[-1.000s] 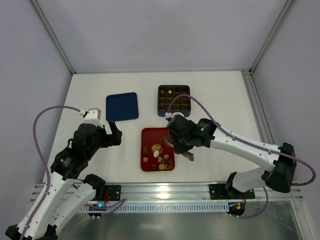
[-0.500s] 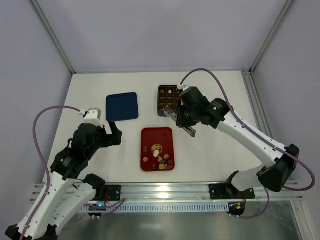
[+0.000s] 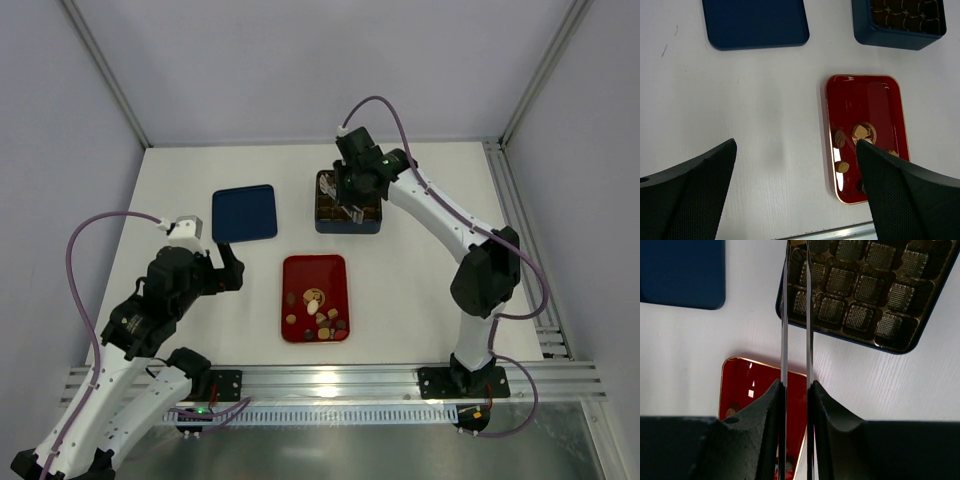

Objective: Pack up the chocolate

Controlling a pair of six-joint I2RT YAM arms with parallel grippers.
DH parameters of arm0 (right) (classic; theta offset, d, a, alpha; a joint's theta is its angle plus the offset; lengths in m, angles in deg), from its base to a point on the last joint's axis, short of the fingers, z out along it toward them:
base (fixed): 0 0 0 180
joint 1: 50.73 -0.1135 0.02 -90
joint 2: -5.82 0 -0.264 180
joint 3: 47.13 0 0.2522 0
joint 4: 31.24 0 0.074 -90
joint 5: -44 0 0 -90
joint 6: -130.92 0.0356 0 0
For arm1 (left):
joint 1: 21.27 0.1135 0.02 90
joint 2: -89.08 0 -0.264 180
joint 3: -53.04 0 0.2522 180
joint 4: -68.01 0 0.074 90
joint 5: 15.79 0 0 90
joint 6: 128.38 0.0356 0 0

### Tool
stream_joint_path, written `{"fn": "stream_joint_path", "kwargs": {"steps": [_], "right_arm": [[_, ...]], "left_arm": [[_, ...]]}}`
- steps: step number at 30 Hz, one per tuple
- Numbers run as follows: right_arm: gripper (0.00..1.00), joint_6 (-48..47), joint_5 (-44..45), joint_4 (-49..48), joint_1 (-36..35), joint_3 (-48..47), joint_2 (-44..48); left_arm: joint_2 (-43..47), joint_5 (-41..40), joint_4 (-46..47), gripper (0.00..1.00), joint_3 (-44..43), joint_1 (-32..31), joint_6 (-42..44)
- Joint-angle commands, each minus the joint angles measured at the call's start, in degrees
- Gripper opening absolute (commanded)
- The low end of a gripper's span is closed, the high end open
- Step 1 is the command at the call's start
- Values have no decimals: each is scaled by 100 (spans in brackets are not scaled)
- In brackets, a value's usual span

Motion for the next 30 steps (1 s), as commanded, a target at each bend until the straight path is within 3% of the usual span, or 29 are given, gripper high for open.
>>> {"fn": "stream_joint_path", "kwargs": {"steps": [1, 8, 30], "right_arm": [[25, -114, 54, -31, 11, -639, -181], [25, -132, 238, 128, 11, -991, -639], [25, -158, 362, 75, 20, -701, -982]], "left_arm": [[9, -61, 131, 100, 22, -27, -26], [-8, -61, 123, 100, 22, -27, -26], [-26, -69, 131, 100, 22, -44, -35]]}}
